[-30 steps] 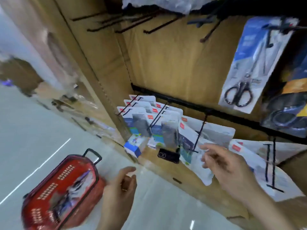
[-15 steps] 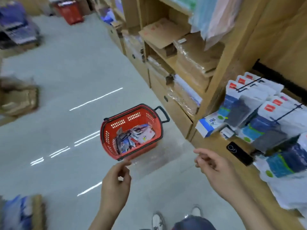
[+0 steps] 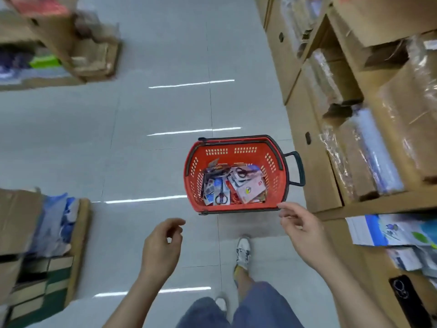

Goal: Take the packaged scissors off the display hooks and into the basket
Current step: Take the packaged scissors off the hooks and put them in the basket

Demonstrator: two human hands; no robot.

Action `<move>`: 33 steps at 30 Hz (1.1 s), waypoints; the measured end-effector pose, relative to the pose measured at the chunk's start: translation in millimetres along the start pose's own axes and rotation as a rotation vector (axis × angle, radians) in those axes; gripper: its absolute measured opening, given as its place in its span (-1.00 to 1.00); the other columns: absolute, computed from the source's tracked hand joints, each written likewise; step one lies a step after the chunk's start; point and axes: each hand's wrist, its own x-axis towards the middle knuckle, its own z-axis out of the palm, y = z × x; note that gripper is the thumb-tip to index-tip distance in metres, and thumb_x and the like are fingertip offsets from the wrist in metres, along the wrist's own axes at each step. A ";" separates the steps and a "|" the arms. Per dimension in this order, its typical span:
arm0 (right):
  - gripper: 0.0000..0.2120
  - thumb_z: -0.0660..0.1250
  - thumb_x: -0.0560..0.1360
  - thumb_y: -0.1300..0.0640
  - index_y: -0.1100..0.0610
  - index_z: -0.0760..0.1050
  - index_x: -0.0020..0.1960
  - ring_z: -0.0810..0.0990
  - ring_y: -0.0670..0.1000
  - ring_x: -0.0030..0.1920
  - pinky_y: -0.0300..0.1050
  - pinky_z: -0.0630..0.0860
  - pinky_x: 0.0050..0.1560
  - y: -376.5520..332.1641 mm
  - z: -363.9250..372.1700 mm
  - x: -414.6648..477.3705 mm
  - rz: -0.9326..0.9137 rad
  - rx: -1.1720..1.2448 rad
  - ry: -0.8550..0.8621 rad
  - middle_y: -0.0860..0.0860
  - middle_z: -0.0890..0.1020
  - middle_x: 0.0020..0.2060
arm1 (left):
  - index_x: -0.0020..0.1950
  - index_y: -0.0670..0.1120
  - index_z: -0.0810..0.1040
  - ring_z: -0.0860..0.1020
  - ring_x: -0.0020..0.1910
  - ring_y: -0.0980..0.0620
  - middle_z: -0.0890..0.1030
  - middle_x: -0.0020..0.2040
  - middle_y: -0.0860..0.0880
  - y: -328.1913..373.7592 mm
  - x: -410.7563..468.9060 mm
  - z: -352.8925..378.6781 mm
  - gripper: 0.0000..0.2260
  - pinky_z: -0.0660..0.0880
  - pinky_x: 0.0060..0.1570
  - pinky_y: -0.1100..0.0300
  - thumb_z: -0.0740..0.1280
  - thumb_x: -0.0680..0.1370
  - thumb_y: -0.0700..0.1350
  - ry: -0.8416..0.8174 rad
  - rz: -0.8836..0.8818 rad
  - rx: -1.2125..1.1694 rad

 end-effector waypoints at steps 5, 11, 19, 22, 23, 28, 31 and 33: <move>-0.64 0.26 0.58 0.29 -0.13 0.47 0.22 0.57 -0.13 0.06 -0.31 0.43 -0.03 19.9 21.2 96.3 0.098 -0.090 -0.091 -0.08 0.60 0.09 | 0.03 0.10 0.58 0.57 -0.07 0.22 0.63 -0.10 0.13 -1.2 86.0 37.2 -0.71 0.35 -0.13 0.47 0.28 0.56 -0.30 -0.042 -0.055 0.070; -0.48 0.33 0.57 0.19 -0.04 0.31 0.48 0.50 -0.01 0.32 -0.08 0.42 0.30 63.7 71.1 192.2 0.189 -0.223 -0.158 -0.05 0.48 0.39 | 0.10 0.00 0.62 0.57 -0.04 0.10 0.63 -0.02 0.09 -20.3 184.9 108.7 -0.79 0.35 -0.13 0.48 0.27 0.60 -0.24 -0.128 -0.139 0.063; -0.32 0.41 0.52 0.04 -0.16 0.16 0.53 0.40 0.04 0.42 0.15 0.40 0.40 174.2 149.9 295.4 0.379 -0.210 -0.120 -0.06 0.38 0.47 | 0.29 -0.07 0.55 0.59 0.04 -0.05 0.64 0.11 -0.05 -85.3 321.8 245.5 -0.71 0.50 0.03 0.13 0.28 0.58 -0.19 -0.369 -0.144 0.125; -0.22 0.44 0.49 -0.04 -0.12 0.09 0.57 0.34 0.03 0.47 0.09 0.33 0.46 218.7 176.4 339.3 0.441 -0.192 -0.118 -0.01 0.34 0.50 | 0.40 -0.07 0.42 0.58 0.00 -0.07 0.58 0.23 -0.09 -102.8 361.4 299.7 -0.64 0.52 0.03 0.08 0.31 0.60 -0.14 -0.435 -0.157 0.114; -0.19 0.45 0.48 -0.06 -0.10 0.06 0.58 0.32 0.04 0.48 0.06 0.30 0.47 231.8 184.5 352.9 0.472 -0.181 -0.114 0.02 0.31 0.52 | 0.44 -0.06 0.37 0.57 0.07 -0.09 0.56 0.29 -0.09 -106.2 372.6 317.3 -0.59 0.47 0.03 0.12 0.33 0.60 -0.11 -0.453 -0.135 0.130; 0.03 0.44 0.40 -0.27 0.00 -0.11 0.61 0.21 0.13 0.54 0.07 0.24 0.50 290.3 223.4 415.8 0.636 -0.177 -0.089 0.10 0.16 0.57 | 0.56 -0.05 0.16 0.52 0.05 -0.04 0.53 0.29 -0.10 -117.2 420.4 387.5 -0.37 0.33 -0.08 0.20 0.38 0.57 -0.03 -0.478 -0.075 0.144; 0.12 0.45 0.33 -0.34 -0.04 -0.18 0.60 0.27 0.24 0.50 0.16 0.35 0.42 311.2 238.5 434.5 0.753 -0.181 -0.044 0.18 0.22 0.54 | 0.56 -0.06 0.13 0.52 0.22 -0.18 0.54 0.31 -0.14 -120.2 437.8 415.1 -0.32 0.46 0.04 0.05 0.40 0.55 0.00 -0.461 -0.047 0.191; 0.14 0.51 0.33 -0.24 -0.12 -0.26 0.57 0.31 0.27 0.47 0.18 0.42 0.36 316.8 244.6 441.3 0.793 -0.179 -0.045 0.20 0.18 0.54 | 0.54 -0.07 0.16 0.48 0.30 -0.19 0.51 0.34 -0.15 -119.5 447.8 427.4 -0.31 0.45 0.17 -0.01 0.42 0.53 0.05 -0.453 -0.021 0.255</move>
